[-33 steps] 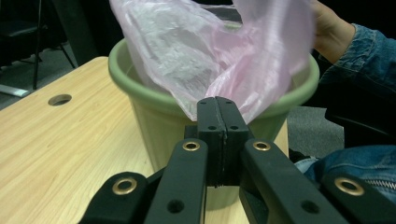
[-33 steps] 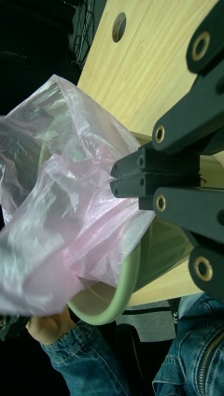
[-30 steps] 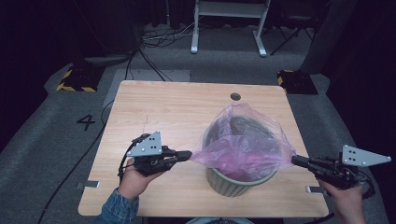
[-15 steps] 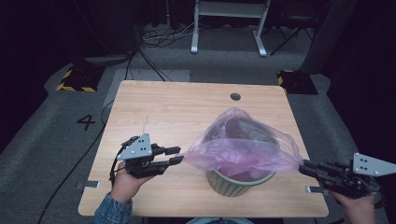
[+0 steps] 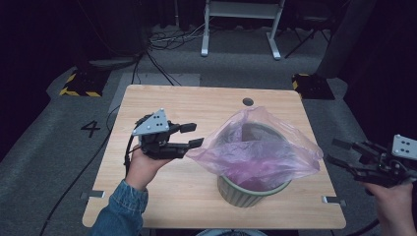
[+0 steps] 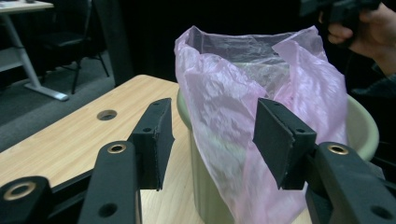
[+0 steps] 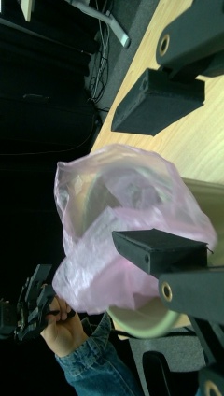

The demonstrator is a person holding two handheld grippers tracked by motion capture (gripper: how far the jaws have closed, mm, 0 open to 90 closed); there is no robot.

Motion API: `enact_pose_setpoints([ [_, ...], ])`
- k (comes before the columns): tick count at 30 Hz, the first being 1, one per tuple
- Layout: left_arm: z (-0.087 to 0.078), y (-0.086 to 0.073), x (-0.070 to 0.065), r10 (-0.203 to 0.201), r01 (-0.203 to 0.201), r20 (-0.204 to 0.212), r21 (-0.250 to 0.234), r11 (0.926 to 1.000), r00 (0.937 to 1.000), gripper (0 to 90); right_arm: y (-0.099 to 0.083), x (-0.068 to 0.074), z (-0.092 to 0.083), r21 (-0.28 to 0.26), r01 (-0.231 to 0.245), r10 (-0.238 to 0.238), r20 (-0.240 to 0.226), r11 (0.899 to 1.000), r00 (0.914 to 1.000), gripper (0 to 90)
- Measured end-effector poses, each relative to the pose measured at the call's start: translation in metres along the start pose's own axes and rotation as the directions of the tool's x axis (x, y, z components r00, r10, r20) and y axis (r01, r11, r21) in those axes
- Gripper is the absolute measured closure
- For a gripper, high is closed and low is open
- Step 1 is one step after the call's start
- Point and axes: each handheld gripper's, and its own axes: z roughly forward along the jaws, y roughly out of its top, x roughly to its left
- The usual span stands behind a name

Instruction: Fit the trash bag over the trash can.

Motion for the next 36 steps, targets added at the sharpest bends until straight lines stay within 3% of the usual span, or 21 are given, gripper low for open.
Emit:
enact_pose_setpoints([
  [2,0.007,0.001,0.004,0.016,-0.015,0.050,-0.006,0.9999,0.9986,42.4,0.003,-0.006,0.008,0.014,0.003,-0.003,0.006,1.000,1.0000,40.2],
  [4,0.015,0.001,0.009,0.013,-0.014,0.057,0.007,0.9999,0.9983,41.5,0.005,-0.011,0.015,0.023,-0.001,0.001,0.010,1.000,1.0000,40.2],
  [7,0.028,0.000,0.017,-0.025,0.022,0.089,0.028,0.9994,0.9958,40.2,0.005,-0.019,0.031,0.052,-0.005,0.004,0.025,0.999,0.9997,40.0],
  [10,0.039,-0.001,0.020,-0.068,0.057,0.183,0.063,0.9964,0.9808,39.2,0.004,-0.027,0.045,0.083,-0.027,0.025,0.023,0.996,0.9994,38.7],
  [13,0.049,-0.003,0.017,-0.048,0.029,0.164,0.118,0.9926,0.9853,37.9,0.002,-0.033,0.060,0.118,-0.044,0.045,-0.010,0.992,0.9989,35.8],
  [17,0.055,-0.007,0.018,-0.070,0.048,0.149,0.146,0.9881,0.9864,37.0,-0.003,-0.030,0.072,0.146,-0.030,0.036,-0.040,0.989,0.9985,36.5],
  [22,0.060,-0.015,0.017,-0.099,0.071,0.176,0.159,0.9847,0.9793,39.6,-0.007,-0.022,0.077,0.180,0.010,0.003,-0.068,0.984,0.9977,58.8],
  [25,0.061,-0.018,0.016,-0.106,0.080,0.172,0.153,0.9851,0.9794,48.1,-0.007,-0.015,0.077,0.196,0.070,-0.058,-0.063,0.978,0.9963,77.2],
  [29,0.053,-0.017,0.021,-0.157,0.139,0.175,0.109,0.9843,0.9720,80.4,-0.005,-0.009,0.076,0.200,0.121,-0.115,-0.039,0.972,0.9926,87.2],
  [31,0.052,-0.016,0.021,-0.150,0.135,0.135,0.116,0.9841,0.9794,87.5,-0.005,-0.008,0.076,0.195,0.127,-0.123,-0.033,0.973,0.9919,87.6],
  [34,0.051,-0.014,0.021,-0.136,0.127,0.080,0.115,0.9853,0.9874,89.0,-0.004,-0.009,0.075,0.186,0.123,-0.123,-0.012,0.975,0.9924,88.7],
  [36,0.049,-0.015,0.024,-0.130,0.125,0.042,0.108,0.9863,0.9907,89.4,-0.005,-0.014,0.075,0.185,0.096,-0.098,0.003,0.978,0.9951,88.8],
])
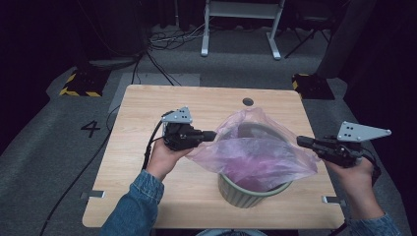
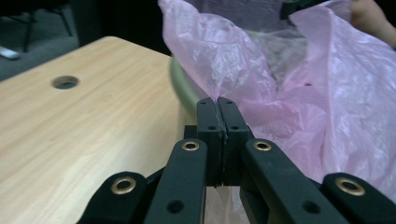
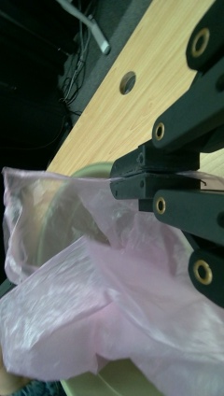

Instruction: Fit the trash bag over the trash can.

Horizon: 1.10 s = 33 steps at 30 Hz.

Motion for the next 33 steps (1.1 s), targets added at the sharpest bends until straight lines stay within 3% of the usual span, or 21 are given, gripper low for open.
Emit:
enact_pose_setpoints([
  [4,0.000,-0.002,0.004,0.019,-0.018,-0.077,0.013,0.9997,0.9968,89.5,-0.008,-0.010,0.002,0.008,-0.045,0.045,0.014,0.999,0.9989,89.4],
  [9,0.005,-0.007,0.008,0.026,-0.021,-0.121,0.041,0.9990,0.9923,89.6,-0.021,-0.020,0.006,0.026,-0.089,0.088,0.035,0.996,0.9955,89.4],
  [17,0.019,-0.016,0.015,0.012,0.001,-0.131,0.098,0.9952,0.9913,89.7,-0.039,-0.027,0.018,0.076,-0.120,0.116,0.053,0.990,0.9918,89.5],
  [21,0.026,-0.027,0.023,-0.023,0.044,-0.132,0.157,0.9866,0.9910,89.7,-0.049,-0.029,0.023,0.105,-0.128,0.122,0.062,0.986,0.9906,89.5],
  [27,0.028,-0.036,0.022,-0.036,0.052,-0.104,0.158,0.9860,0.9939,89.7,-0.064,-0.025,0.025,0.102,-0.141,0.138,0.035,0.985,0.9898,89.4],
  [31,0.031,-0.032,0.025,-0.053,0.072,-0.128,0.150,0.9860,0.9904,89.7,-0.065,-0.026,0.028,0.116,-0.148,0.141,0.069,0.982,0.9876,89.4],
  [33,0.034,-0.031,0.025,-0.062,0.079,-0.115,0.142,0.9868,0.9914,89.7,-0.067,-0.030,0.034,0.146,-0.145,0.132,0.096,0.979,0.9866,89.4],
])
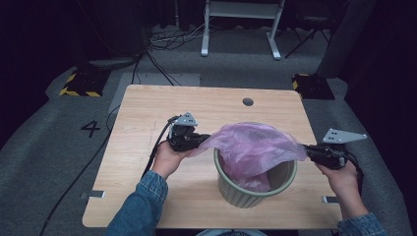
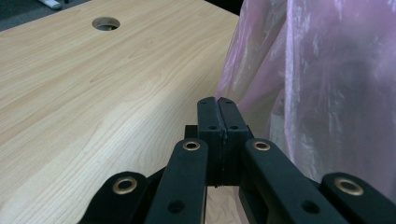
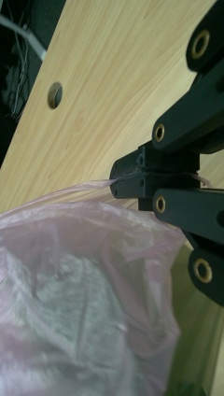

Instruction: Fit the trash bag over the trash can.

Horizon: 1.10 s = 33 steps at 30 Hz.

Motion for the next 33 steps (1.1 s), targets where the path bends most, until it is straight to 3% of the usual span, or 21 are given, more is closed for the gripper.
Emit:
enact_pose_setpoints([
  [2,0.003,-0.001,-0.003,0.013,-0.013,0.016,0.009,0.9999,0.9998,89.7,-0.003,-0.002,0.006,0.030,-0.002,0.001,0.008,1.000,1.0000,89.4],
  [3,0.005,-0.002,-0.005,0.034,-0.034,-0.007,0.040,0.9986,0.9994,89.7,-0.006,-0.002,0.008,0.045,-0.003,0.003,0.007,0.999,1.0000,89.5],
  [4,0.006,-0.004,-0.006,0.046,-0.045,-0.019,0.054,0.9975,0.9988,89.7,-0.011,-0.002,0.012,0.094,0.007,-0.010,0.026,0.996,0.9996,89.5],
  [7,0.005,-0.017,0.001,0.005,-0.005,0.002,0.054,0.9985,1.0000,89.7,-0.023,-0.005,0.015,0.119,-0.011,0.009,0.013,0.993,0.9999,89.3],
  [8,0.002,-0.021,0.003,-0.006,0.006,0.022,0.031,0.9995,0.9997,89.7,-0.026,-0.006,0.011,0.097,-0.022,0.022,0.001,0.995,0.9998,88.5],
  [10,-0.004,-0.024,0.003,-0.014,0.014,0.027,-0.002,0.9999,0.9995,86.1,-0.028,-0.006,0.003,0.052,-0.033,0.033,0.002,0.998,0.9995,77.8],
  [12,-0.015,-0.023,0.003,-0.025,0.025,0.008,-0.049,0.9985,0.9997,64.6,-0.027,-0.007,-0.008,-0.016,-0.053,0.053,0.015,0.998,0.9985,65.2],
  [15,-0.031,-0.017,0.000,-0.035,0.029,-0.056,-0.116,0.9928,0.9978,49.2,-0.025,-0.013,-0.023,-0.107,-0.093,0.095,0.012,0.990,0.9954,52.4],
  [17,-0.045,-0.012,-0.005,-0.037,0.020,-0.112,-0.150,0.9885,0.9931,48.3,-0.022,-0.015,-0.033,-0.128,-0.089,0.096,0.050,0.988,0.9941,48.9],
  [22,-0.064,-0.002,-0.012,-0.021,-0.012,-0.149,-0.217,0.9760,0.9886,46.4,-0.015,-0.016,-0.046,-0.166,-0.076,0.094,0.099,0.983,0.9906,45.8],
  [24,-0.068,0.000,-0.012,-0.035,0.005,-0.117,-0.251,0.9680,0.9925,46.2,-0.011,-0.016,-0.053,-0.207,-0.082,0.108,0.120,0.975,0.9868,44.3],
  [26,-0.067,0.003,-0.012,-0.035,0.010,-0.090,-0.261,0.9652,0.9953,45.5,-0.007,-0.018,-0.057,-0.236,-0.098,0.128,0.117,0.967,0.9849,43.8],
  [29,-0.062,0.007,-0.015,-0.024,0.012,-0.045,-0.260,0.9655,0.9987,42.4,0.001,-0.019,-0.061,-0.272,-0.105,0.138,0.106,0.957,0.9847,42.9],
  [33,-0.056,0.015,-0.023,0.006,-0.015,-0.036,-0.253,0.9673,0.9993,41.0,0.011,-0.019,-0.065,-0.284,-0.091,0.130,0.121,0.955,0.9840,42.9],
])
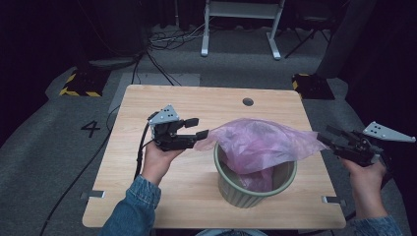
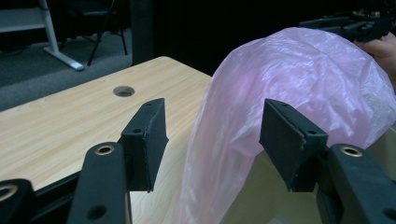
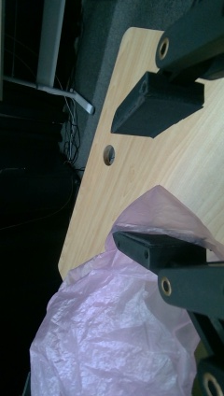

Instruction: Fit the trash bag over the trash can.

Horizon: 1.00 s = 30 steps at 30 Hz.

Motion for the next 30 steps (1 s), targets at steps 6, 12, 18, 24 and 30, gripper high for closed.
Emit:
enact_pose_setpoints([
  [6,0.010,0.007,-0.015,0.094,-0.097,0.031,0.089,0.9913,0.9950,73.6,0.007,-0.002,0.001,0.002,-0.005,0.005,0.002,1.000,1.0000,41.1],
  [12,0.006,0.008,-0.033,0.202,-0.207,0.057,0.087,0.9745,0.9777,89.8,0.007,-0.003,0.000,0.002,-0.016,0.016,0.001,1.000,0.9999,40.3],
  [18,0.009,0.009,-0.036,0.218,-0.223,0.069,0.089,0.9706,0.9736,89.8,0.013,0.013,0.007,-0.017,0.011,-0.014,-0.168,1.000,0.9857,35.0],
  [24,0.011,0.007,-0.035,0.211,-0.217,0.080,0.084,0.9724,0.9742,89.7,0.012,0.030,0.028,0.055,0.060,-0.044,-0.253,0.997,0.9665,38.4],
  [30,0.006,0.004,-0.037,0.196,-0.204,0.121,0.060,0.9771,0.9731,89.8,0.008,0.039,0.032,0.119,0.096,-0.050,-0.345,0.988,0.9372,84.3],
])
